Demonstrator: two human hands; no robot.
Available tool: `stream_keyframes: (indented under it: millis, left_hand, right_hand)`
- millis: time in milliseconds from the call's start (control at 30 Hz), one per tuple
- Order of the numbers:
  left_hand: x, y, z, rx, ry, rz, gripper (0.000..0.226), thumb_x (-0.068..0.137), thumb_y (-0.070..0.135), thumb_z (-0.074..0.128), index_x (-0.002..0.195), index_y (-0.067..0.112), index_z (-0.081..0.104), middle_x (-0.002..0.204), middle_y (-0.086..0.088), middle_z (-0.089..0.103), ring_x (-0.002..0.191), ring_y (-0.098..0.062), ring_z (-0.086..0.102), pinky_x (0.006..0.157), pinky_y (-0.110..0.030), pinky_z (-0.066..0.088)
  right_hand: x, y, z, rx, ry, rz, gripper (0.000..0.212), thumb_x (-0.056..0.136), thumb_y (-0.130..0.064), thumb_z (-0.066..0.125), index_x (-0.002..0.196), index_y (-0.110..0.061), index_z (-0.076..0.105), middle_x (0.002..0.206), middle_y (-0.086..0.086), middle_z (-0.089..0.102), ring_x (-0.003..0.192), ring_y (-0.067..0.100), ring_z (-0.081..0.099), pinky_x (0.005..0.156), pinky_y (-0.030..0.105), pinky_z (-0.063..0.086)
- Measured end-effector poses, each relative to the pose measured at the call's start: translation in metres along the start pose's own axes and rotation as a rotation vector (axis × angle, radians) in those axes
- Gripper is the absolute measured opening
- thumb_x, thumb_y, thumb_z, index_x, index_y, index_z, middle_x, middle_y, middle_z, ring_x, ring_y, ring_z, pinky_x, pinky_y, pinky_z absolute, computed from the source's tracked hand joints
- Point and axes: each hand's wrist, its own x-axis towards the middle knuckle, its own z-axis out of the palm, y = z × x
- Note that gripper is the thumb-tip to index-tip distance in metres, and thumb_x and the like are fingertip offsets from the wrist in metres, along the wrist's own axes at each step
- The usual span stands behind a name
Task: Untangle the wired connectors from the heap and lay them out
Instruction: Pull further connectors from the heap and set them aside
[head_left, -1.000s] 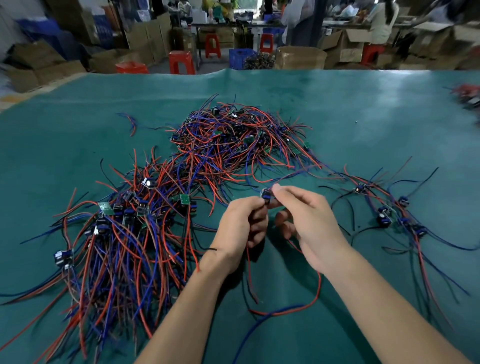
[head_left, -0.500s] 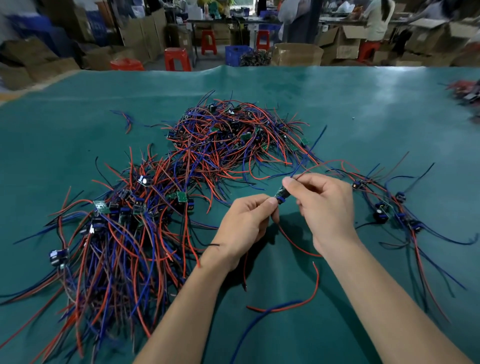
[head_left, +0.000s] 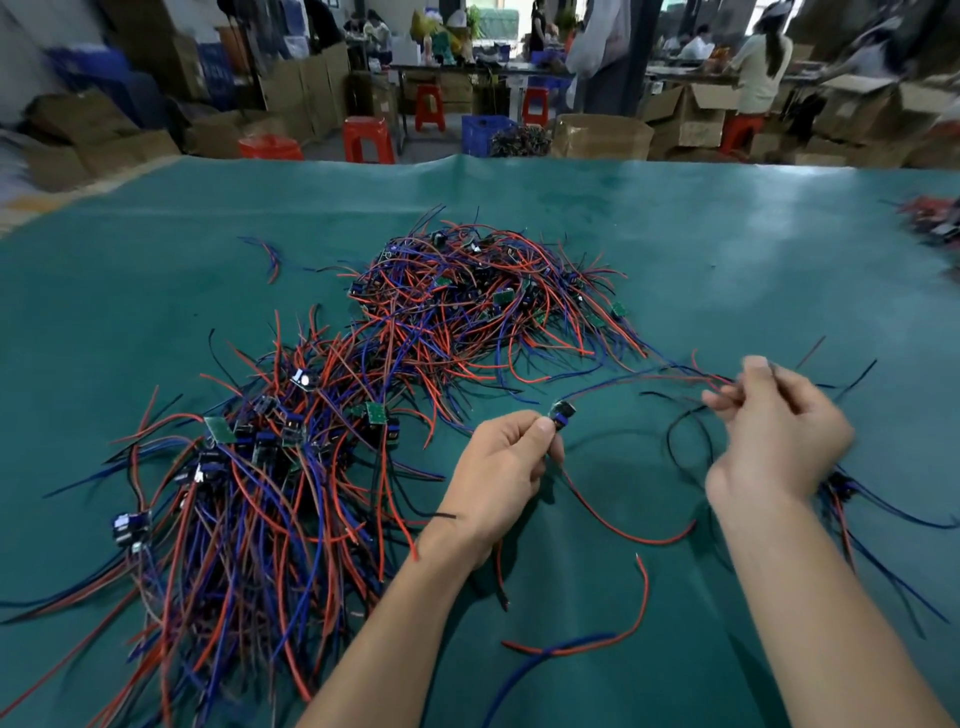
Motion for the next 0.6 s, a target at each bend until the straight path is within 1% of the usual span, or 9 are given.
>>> stream_keyframes:
  millis: [67, 100, 167, 233, 300, 333, 400, 533, 600]
  left_hand:
    - [0.001, 0.001, 0.0, -0.055, 0.029, 0.0, 0.039, 0.108, 0.016, 0.037, 0.074, 0.01, 0.055, 0.046, 0.014, 0.028, 0.04, -0.003, 0.02, 0.04, -0.015, 0.017]
    - [0.001, 0.002, 0.001, -0.064, 0.031, 0.002, 0.039, 0.108, 0.016, 0.036, 0.076, 0.008, 0.056, 0.046, 0.012, 0.028, 0.041, -0.004, 0.02, 0.04, -0.016, 0.017]
    - [0.001, 0.001, 0.002, -0.049, 0.02, 0.012, 0.038, 0.108, 0.018, 0.037, 0.079, 0.007, 0.058, 0.048, 0.009, 0.028, 0.042, -0.006, 0.02, 0.041, -0.018, 0.018]
    - [0.001, 0.0, 0.002, -0.013, 0.012, 0.027, 0.036, 0.108, 0.02, 0.04, 0.08, 0.005, 0.058, 0.047, 0.009, 0.032, 0.042, -0.007, 0.024, 0.041, -0.018, 0.022]
    - [0.001, -0.002, 0.001, 0.016, 0.004, 0.036, 0.037, 0.107, 0.021, 0.042, 0.083, -0.003, 0.055, 0.048, 0.007, 0.036, 0.041, -0.008, 0.029, 0.041, -0.018, 0.026]
    - [0.001, -0.002, 0.0, 0.027, 0.0, 0.036, 0.039, 0.107, 0.022, 0.042, 0.084, -0.007, 0.054, 0.048, 0.006, 0.037, 0.041, -0.009, 0.03, 0.042, -0.019, 0.027]
    - [0.002, -0.004, 0.0, 0.047, -0.008, 0.037, 0.039, 0.107, 0.022, 0.043, 0.086, -0.008, 0.057, 0.047, 0.004, 0.039, 0.041, -0.01, 0.033, 0.043, -0.021, 0.029]
    - [0.001, -0.004, 0.001, 0.095, -0.039, 0.059, 0.036, 0.106, 0.02, 0.045, 0.079, 0.008, 0.065, 0.047, 0.002, 0.043, 0.042, -0.011, 0.038, 0.045, -0.019, 0.033]
    - [0.001, -0.005, 0.001, 0.125, -0.059, 0.063, 0.035, 0.106, 0.019, 0.046, 0.077, 0.009, 0.065, 0.047, 0.002, 0.046, 0.042, -0.01, 0.041, 0.045, -0.016, 0.034]
  right_hand:
    - [-0.004, -0.001, 0.001, -0.018, -0.035, 0.083, 0.017, 0.097, -0.008, 0.063, 0.08, -0.01, 0.062, 0.068, 0.005, 0.055, 0.049, 0.009, 0.051, 0.046, 0.022, 0.047]
    - [-0.009, -0.001, 0.002, -0.078, -0.13, 0.132, 0.015, 0.097, -0.009, 0.065, 0.082, -0.008, 0.064, 0.066, 0.005, 0.057, 0.047, 0.009, 0.051, 0.042, 0.022, 0.043]
    - [-0.026, 0.004, 0.005, -0.252, -0.448, 0.198, 0.014, 0.094, -0.014, 0.07, 0.082, -0.007, 0.07, 0.065, 0.004, 0.064, 0.049, 0.01, 0.053, 0.039, 0.023, 0.039]
    - [-0.044, 0.01, 0.008, -0.395, -0.775, 0.176, 0.016, 0.091, -0.022, 0.074, 0.079, -0.011, 0.075, 0.067, 0.003, 0.068, 0.055, 0.011, 0.056, 0.042, 0.024, 0.04]
    - [-0.054, 0.015, 0.009, -0.434, -0.938, 0.103, 0.017, 0.086, -0.028, 0.078, 0.078, -0.013, 0.074, 0.064, 0.003, 0.065, 0.054, 0.012, 0.052, 0.045, 0.023, 0.04]
    - [-0.055, 0.016, 0.009, -0.432, -0.951, 0.072, 0.018, 0.083, -0.03, 0.078, 0.079, -0.013, 0.074, 0.063, 0.003, 0.064, 0.053, 0.011, 0.051, 0.046, 0.023, 0.04]
    - [-0.05, 0.016, 0.008, -0.415, -0.882, 0.024, 0.018, 0.079, -0.034, 0.077, 0.08, -0.016, 0.075, 0.064, 0.001, 0.064, 0.055, 0.01, 0.051, 0.047, 0.021, 0.041]
    - [-0.031, 0.01, 0.005, -0.377, -0.6, -0.083, 0.008, 0.081, -0.03, 0.078, 0.074, -0.026, 0.076, 0.062, -0.003, 0.061, 0.057, 0.016, 0.05, 0.052, 0.031, 0.042]
    - [-0.021, 0.004, 0.001, -0.322, -0.448, -0.101, 0.014, 0.084, -0.023, 0.079, 0.071, -0.025, 0.075, 0.061, -0.006, 0.062, 0.054, 0.014, 0.05, 0.051, 0.03, 0.042]
